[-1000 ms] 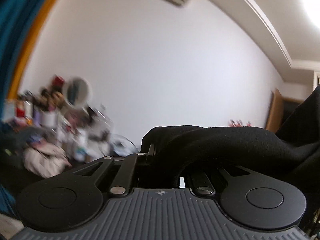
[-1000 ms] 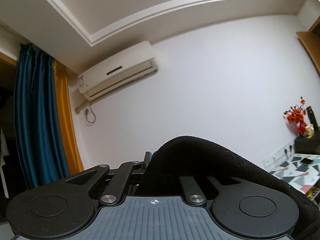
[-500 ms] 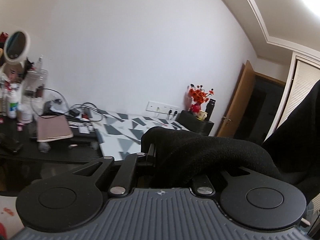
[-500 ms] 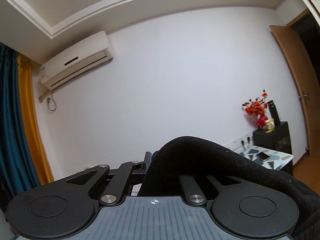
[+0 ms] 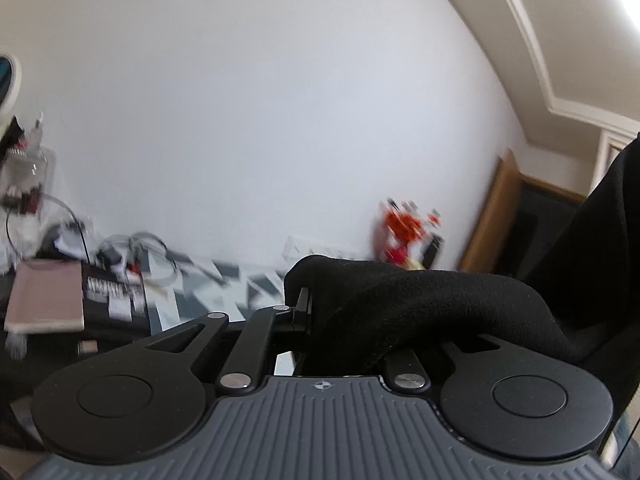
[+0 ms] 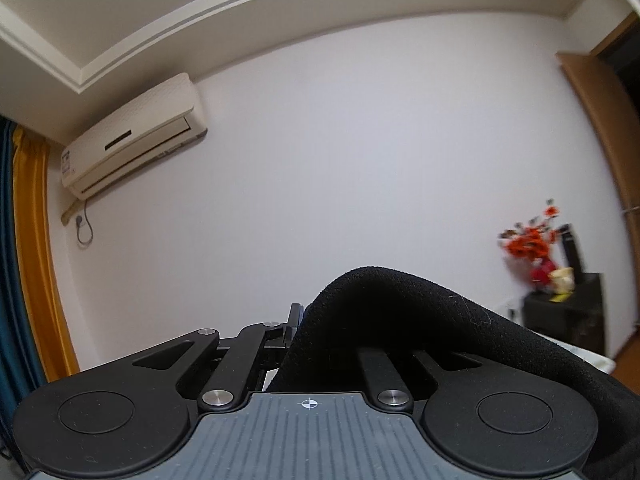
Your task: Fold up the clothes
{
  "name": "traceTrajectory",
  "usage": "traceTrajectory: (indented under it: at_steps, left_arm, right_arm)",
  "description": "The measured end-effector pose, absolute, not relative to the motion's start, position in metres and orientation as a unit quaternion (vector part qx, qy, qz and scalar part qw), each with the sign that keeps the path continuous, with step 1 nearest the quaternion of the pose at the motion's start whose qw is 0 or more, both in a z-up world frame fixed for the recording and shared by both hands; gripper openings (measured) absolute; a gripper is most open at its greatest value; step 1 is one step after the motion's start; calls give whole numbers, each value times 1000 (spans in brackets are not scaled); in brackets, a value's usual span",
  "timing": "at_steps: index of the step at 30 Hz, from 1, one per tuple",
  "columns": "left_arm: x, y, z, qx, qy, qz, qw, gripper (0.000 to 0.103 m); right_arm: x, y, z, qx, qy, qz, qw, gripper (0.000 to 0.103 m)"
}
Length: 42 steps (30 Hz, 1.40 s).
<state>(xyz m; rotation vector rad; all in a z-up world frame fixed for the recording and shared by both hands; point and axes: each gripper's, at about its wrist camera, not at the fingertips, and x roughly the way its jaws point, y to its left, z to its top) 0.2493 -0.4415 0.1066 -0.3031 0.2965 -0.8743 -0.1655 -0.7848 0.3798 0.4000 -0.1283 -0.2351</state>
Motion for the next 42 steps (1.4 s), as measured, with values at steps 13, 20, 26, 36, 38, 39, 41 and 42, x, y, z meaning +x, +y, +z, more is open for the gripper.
traceTrajectory:
  at_steps: [13,20,26,36,38,39,41,42]
  left_arm:
    - [376,-500,216,-157,-65,-205,964,9]
    - [405,-579,211,-128,-55,-107,984,10]
    - [446,-688,150,-125,55,-42,990,10]
    - [493,-803,32,-98,248,44,963,9]
    - [498,-810,21,-97,271,67,955,9]
    - [503,-811,19,-95,280,79,952,9]
    - [507,-812,15,-91,294,98,946,9]
    - [507,-813,14,-89,297,105,945,9]
  right_arm:
    - [83,-919,517,135,-141,-10,981,3]
    - [196,-1044,496,135,-97,19,986,3]
    - [326,-1177,359,167,67,33,983,3]
    - [381,-1277,95,161,272,5,949,3]
    - [367,-1279,44,165,309,10,937,3]
    - [360,-1276,18,167,331,17,929,3]
    - [340,-1261,-26,152,363,30,919,3]
    - [335,-1254,-41,136,372,36,918,4]
